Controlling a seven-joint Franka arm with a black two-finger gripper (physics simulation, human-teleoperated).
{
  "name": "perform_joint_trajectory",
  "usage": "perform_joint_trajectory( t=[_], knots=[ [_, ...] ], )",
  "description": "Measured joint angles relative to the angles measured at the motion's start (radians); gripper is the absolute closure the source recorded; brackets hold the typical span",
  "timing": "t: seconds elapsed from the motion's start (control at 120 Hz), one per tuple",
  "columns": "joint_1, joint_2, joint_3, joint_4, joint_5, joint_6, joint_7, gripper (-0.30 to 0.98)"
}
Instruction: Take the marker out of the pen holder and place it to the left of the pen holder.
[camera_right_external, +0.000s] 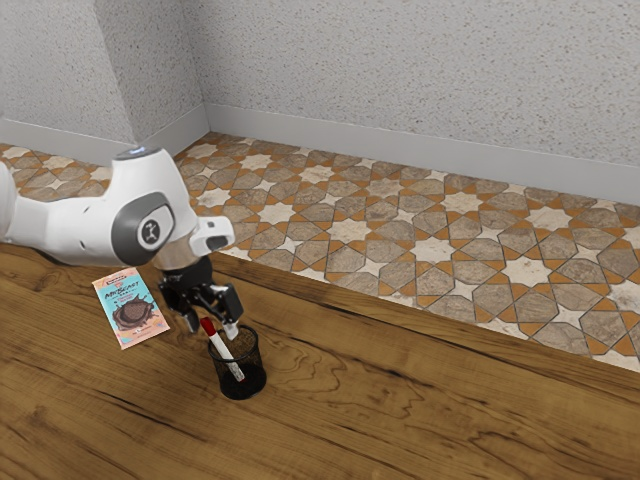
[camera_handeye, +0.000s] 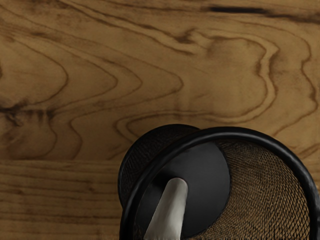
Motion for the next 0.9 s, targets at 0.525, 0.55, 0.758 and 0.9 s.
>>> perform_joint_trajectory(
  t=[0.525,0.55,0.758,0.9],
  knots=[
    [0.031,-0.018,-0.021,0.005,0.003,-0.013,0.030,0.70],
    [0.037,-0.023,-0.027,0.006,0.004,-0.016,0.030,0.71],
    [0.018,-0.111,-0.051,0.135,0.021,-0.142,0.018,0.75],
    [0.018,-0.101,-0.050,0.310,0.065,-0.358,0.004,0.76]
  ],
)
